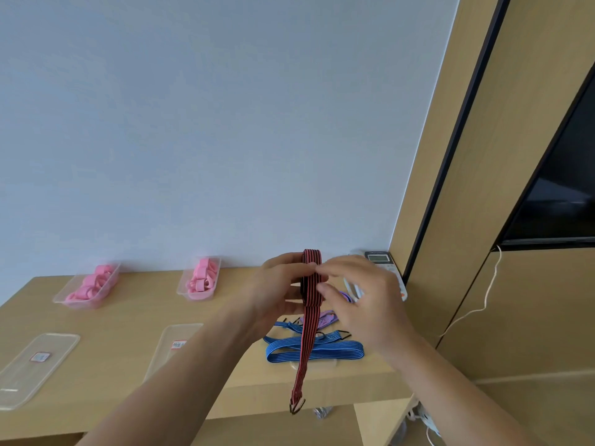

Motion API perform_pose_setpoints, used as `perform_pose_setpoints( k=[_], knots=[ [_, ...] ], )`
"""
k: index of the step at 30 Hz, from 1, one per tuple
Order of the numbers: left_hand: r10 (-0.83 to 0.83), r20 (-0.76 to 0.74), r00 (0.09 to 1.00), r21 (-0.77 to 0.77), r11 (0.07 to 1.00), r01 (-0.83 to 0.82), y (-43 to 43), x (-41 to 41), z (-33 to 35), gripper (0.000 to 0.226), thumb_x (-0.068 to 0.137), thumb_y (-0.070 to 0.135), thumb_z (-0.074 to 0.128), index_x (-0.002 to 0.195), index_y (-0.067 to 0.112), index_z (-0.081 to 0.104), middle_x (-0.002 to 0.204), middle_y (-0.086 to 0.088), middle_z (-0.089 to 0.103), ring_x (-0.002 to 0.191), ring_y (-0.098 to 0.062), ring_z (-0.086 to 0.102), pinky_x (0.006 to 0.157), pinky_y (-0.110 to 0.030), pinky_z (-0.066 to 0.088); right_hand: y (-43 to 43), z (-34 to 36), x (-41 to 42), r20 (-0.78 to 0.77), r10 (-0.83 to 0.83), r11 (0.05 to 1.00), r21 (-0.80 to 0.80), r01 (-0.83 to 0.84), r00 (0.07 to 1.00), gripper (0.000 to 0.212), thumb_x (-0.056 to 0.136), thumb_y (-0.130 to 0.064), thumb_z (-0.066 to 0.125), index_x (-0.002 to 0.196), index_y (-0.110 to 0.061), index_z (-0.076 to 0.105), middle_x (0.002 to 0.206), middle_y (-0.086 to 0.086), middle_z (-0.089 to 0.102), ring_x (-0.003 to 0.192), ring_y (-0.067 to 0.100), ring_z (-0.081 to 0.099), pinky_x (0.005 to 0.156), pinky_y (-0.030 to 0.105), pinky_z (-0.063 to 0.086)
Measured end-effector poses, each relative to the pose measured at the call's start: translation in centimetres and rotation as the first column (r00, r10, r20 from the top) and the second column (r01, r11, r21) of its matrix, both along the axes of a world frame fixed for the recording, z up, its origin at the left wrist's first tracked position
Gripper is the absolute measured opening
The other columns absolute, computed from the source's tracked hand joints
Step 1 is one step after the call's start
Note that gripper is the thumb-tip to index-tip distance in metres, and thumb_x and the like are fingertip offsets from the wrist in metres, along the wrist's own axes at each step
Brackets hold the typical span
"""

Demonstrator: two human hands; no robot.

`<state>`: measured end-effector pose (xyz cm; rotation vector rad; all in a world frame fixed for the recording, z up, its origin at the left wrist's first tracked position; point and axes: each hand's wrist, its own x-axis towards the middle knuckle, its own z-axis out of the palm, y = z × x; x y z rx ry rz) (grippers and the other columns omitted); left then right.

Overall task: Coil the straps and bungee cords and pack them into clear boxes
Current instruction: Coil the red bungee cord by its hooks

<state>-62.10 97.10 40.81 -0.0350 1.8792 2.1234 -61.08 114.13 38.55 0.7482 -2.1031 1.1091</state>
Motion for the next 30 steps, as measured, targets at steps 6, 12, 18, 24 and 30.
perform_pose_setpoints(
  k=[6,12,18,24,30],
  knots=[
    [-0.064,-0.059,0.996,-0.011,0.998,0.064,-0.1,0.4,-0.3,0.031,0.101,0.012,0.062,0.132,0.012,0.06,0.114,-0.015,0.077,0.101,-0.034,0.075,0.08,-0.04,0.059,1.0,1.6,-1.4,0.539,0.061,0.997,0.003,-0.075,0.84,0.06,0.087,-0.015,0.075,0.138,-0.034,0.051,0.123,-0.013,0.064,0.114,0.0,0.059,0.096,0.03,0.053],
    [-0.082,-0.074,0.994,0.024,0.996,0.084,-0.1,0.4,-0.8,0.039,0.098,0.02,0.067,0.135,0.017,0.057,0.117,-0.01,0.077,0.11,-0.032,0.073,0.102,-0.05,0.054,1.4,2.1,-1.9,0.559,0.144,0.989,-0.112,-0.098,0.816,0.062,0.078,-0.009,0.079,0.128,-0.036,0.056,0.113,-0.006,0.07,0.103,0.015,0.068,0.098,0.04,0.053],
    [-0.093,-0.055,0.994,-0.045,0.995,0.091,0.3,0.7,-1.0,0.041,0.097,0.045,0.064,0.121,0.012,0.067,0.098,-0.005,0.074,0.101,-0.035,0.075,0.098,-0.053,0.056,1.1,2.3,-1.7,0.503,0.125,0.988,-0.143,-0.06,0.855,0.059,0.078,0.001,0.077,0.117,-0.04,0.06,0.105,-0.008,0.072,0.095,0.009,0.071,0.09,0.04,0.058],
    [-0.113,0.047,0.992,-0.076,0.99,0.117,0.9,1.0,-1.3,0.058,0.098,0.059,0.054,0.122,0.008,0.067,0.113,-0.018,0.075,0.085,-0.028,0.071,0.077,-0.038,0.059,1.1,2.2,-2.0,0.373,0.001,0.999,-0.039,0.015,0.928,0.058,0.076,-0.004,0.076,0.126,-0.029,0.063,0.109,-0.011,0.07,0.1,0.008,0.068,0.093,0.038,0.056],
    [-0.133,0.125,0.983,-0.065,0.988,0.142,1.4,1.3,-1.3,0.07,0.096,0.069,0.045,0.122,0.008,0.066,0.111,-0.016,0.077,0.089,-0.032,0.075,0.088,-0.043,0.056,0.9,1.7,-2.1,0.069,-0.07,0.998,0.009,0.07,0.995,0.055,0.074,0.007,0.075,0.124,-0.012,0.063,0.112,-0.002,0.066,0.103,0.012,0.066,0.091,0.037,0.056]
  ],
)
